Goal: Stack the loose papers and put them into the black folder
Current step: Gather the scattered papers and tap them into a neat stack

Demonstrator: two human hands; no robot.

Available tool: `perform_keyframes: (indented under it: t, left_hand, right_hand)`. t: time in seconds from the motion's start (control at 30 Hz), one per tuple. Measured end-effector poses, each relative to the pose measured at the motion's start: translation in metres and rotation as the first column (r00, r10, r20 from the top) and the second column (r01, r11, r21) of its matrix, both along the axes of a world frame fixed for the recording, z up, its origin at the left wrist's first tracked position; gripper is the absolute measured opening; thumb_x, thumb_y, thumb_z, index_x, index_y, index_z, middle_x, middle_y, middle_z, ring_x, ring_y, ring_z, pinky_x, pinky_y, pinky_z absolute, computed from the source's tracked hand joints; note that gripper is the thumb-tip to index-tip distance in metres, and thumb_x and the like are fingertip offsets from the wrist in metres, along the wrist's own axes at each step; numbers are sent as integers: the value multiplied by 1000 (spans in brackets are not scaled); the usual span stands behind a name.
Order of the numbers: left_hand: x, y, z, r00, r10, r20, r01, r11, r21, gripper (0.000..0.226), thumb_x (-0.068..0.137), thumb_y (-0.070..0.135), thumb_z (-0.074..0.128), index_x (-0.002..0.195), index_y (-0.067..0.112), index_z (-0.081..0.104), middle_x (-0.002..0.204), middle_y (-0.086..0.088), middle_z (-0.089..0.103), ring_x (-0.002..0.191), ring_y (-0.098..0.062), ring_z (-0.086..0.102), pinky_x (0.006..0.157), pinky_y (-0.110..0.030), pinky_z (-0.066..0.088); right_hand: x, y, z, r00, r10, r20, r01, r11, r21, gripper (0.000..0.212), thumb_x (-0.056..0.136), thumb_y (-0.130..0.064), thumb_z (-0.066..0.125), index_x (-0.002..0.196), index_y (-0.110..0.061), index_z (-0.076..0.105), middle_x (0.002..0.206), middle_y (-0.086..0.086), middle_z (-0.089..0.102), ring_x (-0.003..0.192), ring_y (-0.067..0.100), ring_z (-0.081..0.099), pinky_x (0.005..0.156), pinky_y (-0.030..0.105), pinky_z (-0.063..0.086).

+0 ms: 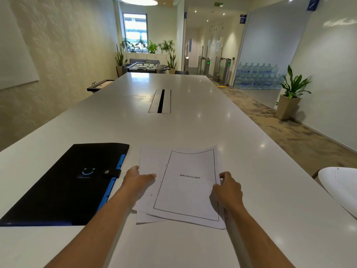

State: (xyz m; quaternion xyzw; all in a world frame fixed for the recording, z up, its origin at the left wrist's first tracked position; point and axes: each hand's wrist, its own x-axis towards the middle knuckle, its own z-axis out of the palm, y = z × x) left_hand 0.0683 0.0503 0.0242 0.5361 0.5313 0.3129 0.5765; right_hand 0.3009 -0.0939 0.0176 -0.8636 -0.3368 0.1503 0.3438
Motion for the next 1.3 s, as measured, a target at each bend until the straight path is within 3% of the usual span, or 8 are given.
perform_keyframes:
  t: [0.33, 0.5, 0.63, 0.73, 0.87, 1.0, 1.17, 1.3]
  left_hand:
    - [4, -4, -1, 974, -222, 50, 222, 975, 10, 66, 74, 2, 78, 130, 16, 45, 109, -4, 65, 98, -23, 64, 83, -38, 55]
    - [5, -9, -10, 967, -248, 52, 249, 969, 3, 73, 77, 1, 75, 138, 19, 38, 96, 14, 58, 76, 3, 54, 46, -7, 46]
    - [0, -6, -15, 955, -267, 127, 261, 963, 60, 72, 76, 0, 75, 127, 36, 40, 103, 19, 59, 76, 12, 61, 56, -4, 47]
    - [-6, -7, -13, 941, -306, 146, 289, 949, 125, 63, 75, 4, 77, 110, 45, 44, 90, 33, 65, 79, 22, 58, 59, -1, 45]
    - [-11, -8, 3, 908, -377, 180, 336, 915, 223, 75, 66, 22, 85, 130, 35, 48, 118, 14, 67, 112, -9, 61, 90, -29, 53]
    - [-14, -8, 20, 882, -435, 182, 374, 881, 290, 90, 63, 30, 88, 139, 34, 40, 135, 4, 57, 123, -21, 54, 103, -47, 44]
    - [-5, -12, 48, 930, -361, -64, 343, 794, 501, 60, 75, 30, 79, 119, 53, 44, 116, 26, 61, 107, 7, 57, 89, -20, 46]
    - [1, -13, 79, 961, -272, -43, 238, 743, 625, 55, 78, 22, 77, 115, 48, 46, 108, 26, 60, 97, 16, 57, 73, -5, 45]
  right_hand:
    - [-12, 2, -3, 980, 140, -144, -120, 983, 141, 26, 86, -11, 55, 111, -19, 51, 106, 2, 64, 93, 21, 60, 91, 43, 49]
    - [-13, 0, -11, 956, 124, -265, -64, 972, 226, 33, 84, -15, 59, 116, -18, 55, 105, 1, 66, 95, 22, 64, 86, 40, 54]
    - [-8, 1, -19, 934, 76, -348, 36, 952, 305, 34, 81, -18, 65, 115, -19, 57, 106, -2, 66, 93, 15, 64, 73, 27, 51]
    - [-2, 5, -25, 871, 87, -483, 116, 919, 376, 40, 78, -18, 70, 116, -18, 58, 109, 2, 68, 96, 21, 66, 82, 40, 56]
    - [7, 5, -20, 676, 217, -705, 261, 823, 504, 55, 79, -25, 77, 127, -14, 52, 129, 3, 59, 107, 20, 66, 94, 42, 52]
    - [15, -2, 6, 667, 454, -591, -21, 804, 594, 53, 85, -38, 69, 130, -14, 55, 126, 2, 67, 112, 15, 65, 89, 34, 55]
    - [8, 2, 50, 888, 378, -261, -99, 712, 695, 26, 89, -27, 65, 114, -21, 67, 102, -6, 76, 94, 14, 72, 78, 31, 57]
    - [2, 1, 87, 911, 375, -169, -97, 595, 798, 26, 87, -26, 65, 112, -20, 66, 99, -7, 76, 90, 15, 72, 75, 29, 60]
